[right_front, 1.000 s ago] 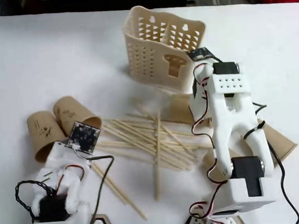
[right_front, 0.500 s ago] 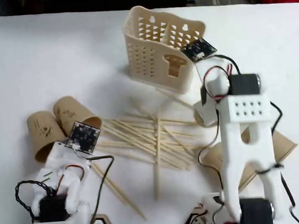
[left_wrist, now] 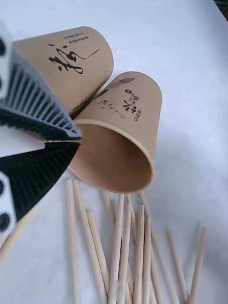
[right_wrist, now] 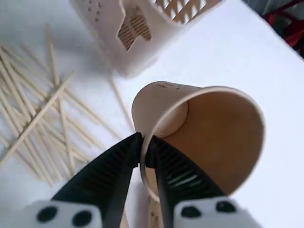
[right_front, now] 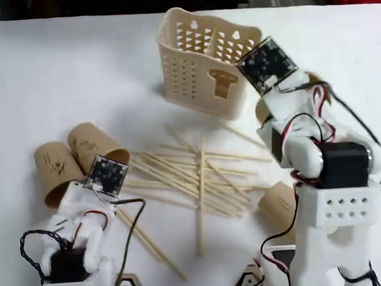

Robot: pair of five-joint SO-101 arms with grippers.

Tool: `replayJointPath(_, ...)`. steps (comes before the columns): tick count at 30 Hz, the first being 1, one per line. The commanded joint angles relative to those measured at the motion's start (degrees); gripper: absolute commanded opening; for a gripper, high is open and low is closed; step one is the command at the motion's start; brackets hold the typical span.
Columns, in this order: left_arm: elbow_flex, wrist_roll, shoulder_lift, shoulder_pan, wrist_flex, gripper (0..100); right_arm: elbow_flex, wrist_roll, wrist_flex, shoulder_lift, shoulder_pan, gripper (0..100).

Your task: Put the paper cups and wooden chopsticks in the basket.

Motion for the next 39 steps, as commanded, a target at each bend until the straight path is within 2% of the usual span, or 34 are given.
replayJointPath(1, -0.53, -0.53, -0.40, -0.57, -1.41, 3, -8.79, 0.35, -4.35, 0.66, 0.66, 2.0)
replayJointPath(7, -0.62, -0.53, -0.40, -0.57, -1.41, 3, -20.04, 0.79, -8.66, 9.45, -0.57, 2.0)
replayJointPath(22, -0.62, -0.53, -0.40, -0.57, -1.41, 3, -49.23, 0.88, -8.57, 39.25, -8.48, 2.0)
replayJointPath(36, -0.62, -0.53, -0.40, -0.57, -1.41, 3, -52.48, 1.67, -6.11, 50.33, -9.45, 2.5)
replayJointPath(39, -0.62, -0.53, -0.40, -0.57, -1.41, 3, -52.48, 3.25, -3.47, 49.54, -9.80, 10.0)
